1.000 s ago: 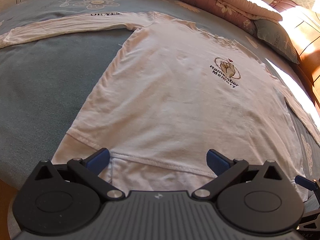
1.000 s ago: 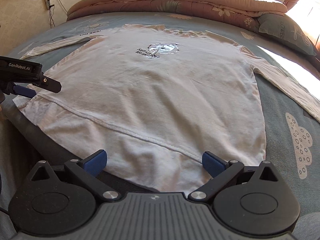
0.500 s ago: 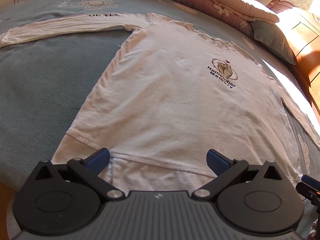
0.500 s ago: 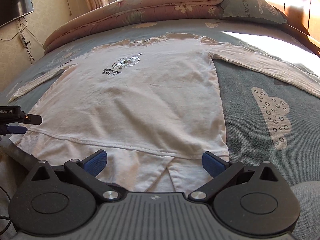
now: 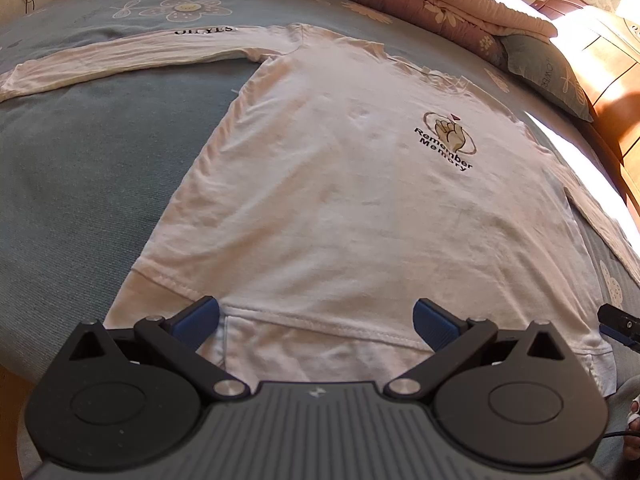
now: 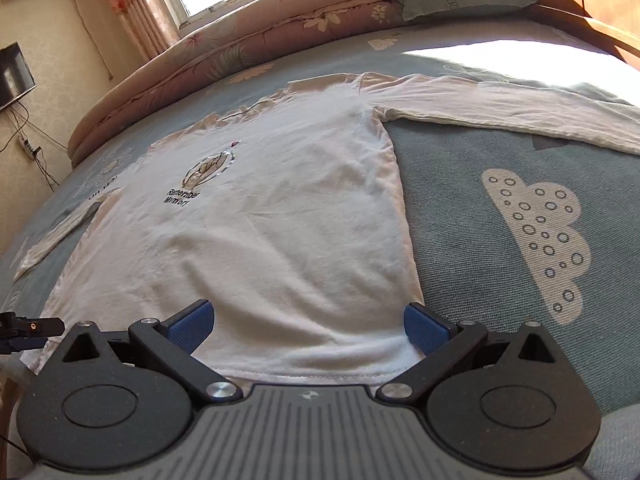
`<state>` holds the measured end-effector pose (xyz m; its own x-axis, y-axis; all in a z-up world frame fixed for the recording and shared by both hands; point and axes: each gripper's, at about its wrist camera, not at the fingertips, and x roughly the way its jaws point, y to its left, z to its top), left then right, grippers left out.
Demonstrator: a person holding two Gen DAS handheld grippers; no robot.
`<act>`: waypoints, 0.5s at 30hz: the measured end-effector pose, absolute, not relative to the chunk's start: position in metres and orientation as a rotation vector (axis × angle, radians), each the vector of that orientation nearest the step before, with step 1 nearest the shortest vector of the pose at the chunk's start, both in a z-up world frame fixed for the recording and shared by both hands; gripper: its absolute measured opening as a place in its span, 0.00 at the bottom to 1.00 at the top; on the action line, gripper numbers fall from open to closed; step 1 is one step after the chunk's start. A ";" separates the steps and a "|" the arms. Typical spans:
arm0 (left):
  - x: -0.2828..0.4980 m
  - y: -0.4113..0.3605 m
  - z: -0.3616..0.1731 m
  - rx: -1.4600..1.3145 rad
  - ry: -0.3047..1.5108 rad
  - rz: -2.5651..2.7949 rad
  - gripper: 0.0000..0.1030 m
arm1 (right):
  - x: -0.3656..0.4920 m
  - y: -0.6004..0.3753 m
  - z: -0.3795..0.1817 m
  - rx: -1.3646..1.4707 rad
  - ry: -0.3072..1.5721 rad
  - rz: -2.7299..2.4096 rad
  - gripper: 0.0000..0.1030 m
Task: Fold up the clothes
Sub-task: 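Move the open left gripper over the 'OH,YES!' sleeve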
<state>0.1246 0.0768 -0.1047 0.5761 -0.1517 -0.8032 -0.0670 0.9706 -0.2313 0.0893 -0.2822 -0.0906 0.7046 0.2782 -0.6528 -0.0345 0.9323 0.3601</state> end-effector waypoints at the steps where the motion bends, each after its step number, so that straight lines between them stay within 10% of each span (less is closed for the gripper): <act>1: 0.125 0.076 -0.105 -0.242 0.960 -0.049 0.99 | 0.093 -0.278 -0.087 0.308 0.763 0.195 1.00; 15: 0.125 0.078 -0.105 -0.255 0.960 -0.053 0.99 | 0.137 -0.281 -0.082 0.284 0.749 0.150 1.00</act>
<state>0.1251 0.0785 -0.1047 0.5747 -0.1574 -0.8031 -0.0683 0.9687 -0.2387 0.1365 -0.2812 -0.0823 0.7243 0.2347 -0.6484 -0.0335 0.9512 0.3068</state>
